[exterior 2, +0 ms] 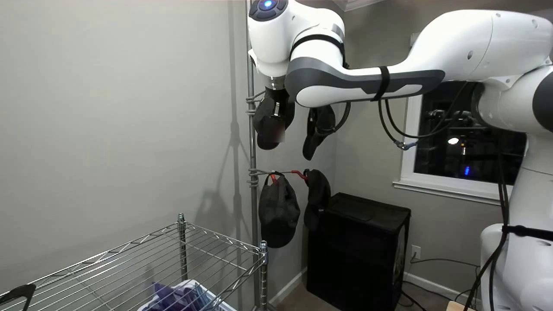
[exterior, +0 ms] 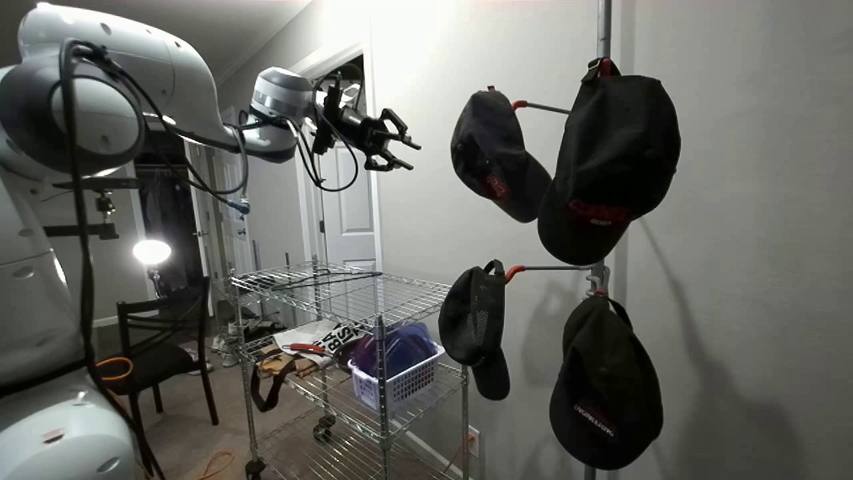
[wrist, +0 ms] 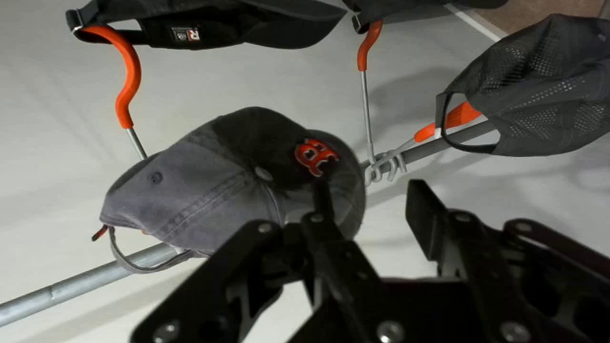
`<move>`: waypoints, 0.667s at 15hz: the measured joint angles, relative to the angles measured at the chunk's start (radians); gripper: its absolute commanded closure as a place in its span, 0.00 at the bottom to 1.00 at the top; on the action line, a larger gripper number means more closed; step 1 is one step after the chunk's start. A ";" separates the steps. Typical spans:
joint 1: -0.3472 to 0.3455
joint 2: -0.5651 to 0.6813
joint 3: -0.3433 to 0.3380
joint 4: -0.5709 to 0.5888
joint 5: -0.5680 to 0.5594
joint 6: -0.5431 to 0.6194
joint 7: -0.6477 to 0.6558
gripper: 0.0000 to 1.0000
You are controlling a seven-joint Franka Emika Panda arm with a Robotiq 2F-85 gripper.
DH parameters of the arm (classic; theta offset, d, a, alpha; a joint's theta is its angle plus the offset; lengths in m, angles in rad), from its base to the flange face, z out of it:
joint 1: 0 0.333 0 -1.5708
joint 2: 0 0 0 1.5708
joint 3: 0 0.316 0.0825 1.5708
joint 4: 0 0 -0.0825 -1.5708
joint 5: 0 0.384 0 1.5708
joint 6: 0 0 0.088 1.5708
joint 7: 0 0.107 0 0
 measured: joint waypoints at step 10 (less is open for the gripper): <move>0.028 -0.048 0.023 -0.083 0.297 0.268 0.040 0.00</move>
